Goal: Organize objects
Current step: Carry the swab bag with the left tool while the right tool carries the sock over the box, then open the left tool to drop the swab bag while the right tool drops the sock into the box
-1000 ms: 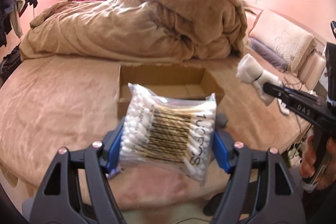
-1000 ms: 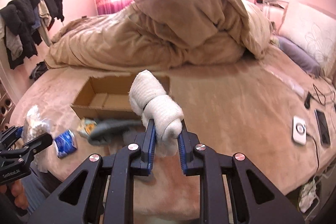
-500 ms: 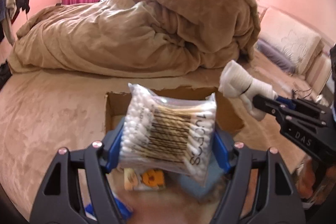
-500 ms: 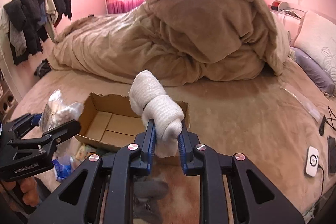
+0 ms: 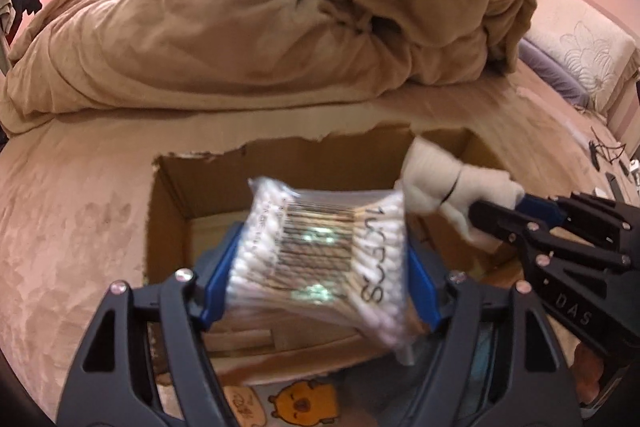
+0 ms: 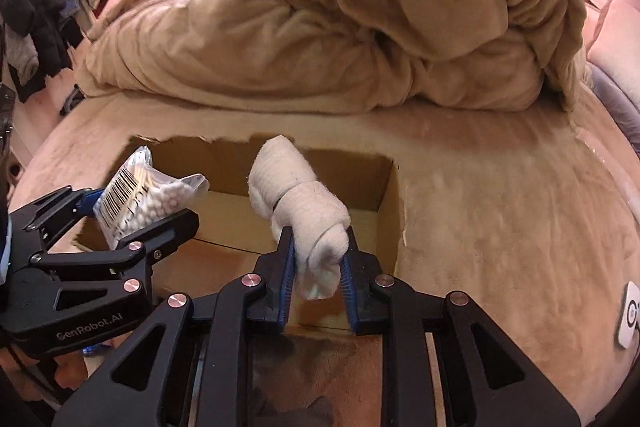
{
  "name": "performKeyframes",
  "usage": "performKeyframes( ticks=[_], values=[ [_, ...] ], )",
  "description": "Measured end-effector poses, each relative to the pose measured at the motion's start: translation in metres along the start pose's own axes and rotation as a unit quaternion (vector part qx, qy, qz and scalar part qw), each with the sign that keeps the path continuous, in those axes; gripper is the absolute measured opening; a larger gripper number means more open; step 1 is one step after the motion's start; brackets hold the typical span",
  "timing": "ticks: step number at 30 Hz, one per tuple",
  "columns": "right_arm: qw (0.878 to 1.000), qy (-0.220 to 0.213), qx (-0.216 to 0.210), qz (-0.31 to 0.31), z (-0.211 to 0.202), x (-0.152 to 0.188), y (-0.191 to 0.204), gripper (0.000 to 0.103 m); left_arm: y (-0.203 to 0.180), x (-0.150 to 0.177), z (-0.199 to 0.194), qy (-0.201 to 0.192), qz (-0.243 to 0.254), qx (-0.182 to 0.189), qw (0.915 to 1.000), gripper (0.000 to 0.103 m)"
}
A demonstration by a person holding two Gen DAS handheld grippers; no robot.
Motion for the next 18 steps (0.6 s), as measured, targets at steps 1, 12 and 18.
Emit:
performKeyframes(
  ticks=[1,12,18],
  values=[
    [1.0,0.002,0.002,0.0,0.003,0.002,0.0,0.024,0.0,0.001,0.002,0.003,-0.003,0.001,1.0,0.075],
    [0.999,-0.05,-0.003,0.0,-0.037,0.006,0.003,0.039,0.01,0.017,-0.052,-0.05,-0.016,-0.019,0.9984,0.093],
    [0.993,-0.118,-0.023,-0.01,-0.102,0.012,0.015,0.061,0.005,0.024,-0.12,-0.097,-0.009,-0.022,0.995,0.097]
  ],
)
Point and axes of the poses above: each gripper's, at about its wrist camera, not at the fingertips, and z roughly the way its jaws point, y to its left, x to its underside, the point moved 2 cm from there along z, roughly the way its jaws point, and after that the axes turned 15 degrees about z, right-handed, at the moved point
